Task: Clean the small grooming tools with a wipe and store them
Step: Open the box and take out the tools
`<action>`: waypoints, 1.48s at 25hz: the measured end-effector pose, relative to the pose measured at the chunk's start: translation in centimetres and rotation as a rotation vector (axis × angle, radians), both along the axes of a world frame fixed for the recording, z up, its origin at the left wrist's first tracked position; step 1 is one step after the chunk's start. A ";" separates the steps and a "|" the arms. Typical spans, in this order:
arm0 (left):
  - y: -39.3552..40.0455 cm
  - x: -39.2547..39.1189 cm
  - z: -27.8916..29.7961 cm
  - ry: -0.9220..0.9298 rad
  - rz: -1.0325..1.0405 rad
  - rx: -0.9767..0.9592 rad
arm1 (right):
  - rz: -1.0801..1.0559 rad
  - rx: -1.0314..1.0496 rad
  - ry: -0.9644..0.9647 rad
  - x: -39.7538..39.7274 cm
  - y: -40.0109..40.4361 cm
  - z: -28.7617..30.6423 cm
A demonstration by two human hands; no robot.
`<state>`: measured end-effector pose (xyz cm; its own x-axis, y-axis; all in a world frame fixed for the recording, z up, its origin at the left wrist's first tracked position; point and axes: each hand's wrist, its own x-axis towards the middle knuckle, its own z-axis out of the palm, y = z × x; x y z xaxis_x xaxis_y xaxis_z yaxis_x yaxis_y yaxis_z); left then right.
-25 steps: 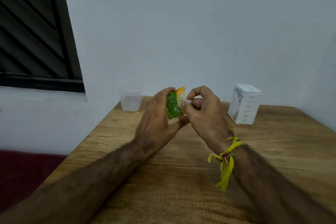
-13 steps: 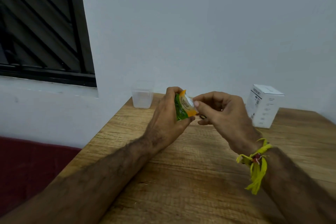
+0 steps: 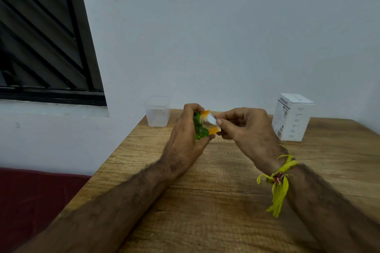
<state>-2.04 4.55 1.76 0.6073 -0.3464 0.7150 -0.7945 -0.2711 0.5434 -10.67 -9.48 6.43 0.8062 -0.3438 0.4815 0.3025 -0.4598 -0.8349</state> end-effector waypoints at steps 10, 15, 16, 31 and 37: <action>-0.1 -0.6 -0.4 -0.055 0.011 0.102 | -0.059 -0.171 0.054 -0.1 0.0 -0.3; -0.1 -0.5 0.0 -0.072 -0.020 0.123 | -0.087 -0.128 0.061 0.4 -0.1 -0.6; -0.1 -0.4 0.1 -0.053 -0.049 0.124 | -0.085 -0.090 0.068 0.5 -0.3 -0.6; 1.0 0.6 0.5 0.199 -0.210 -0.053 | 0.032 0.119 0.052 0.9 -1.5 -0.4; 1.0 0.7 0.7 0.220 -0.195 -0.064 | -0.001 -0.021 -0.011 1.2 -1.2 -1.0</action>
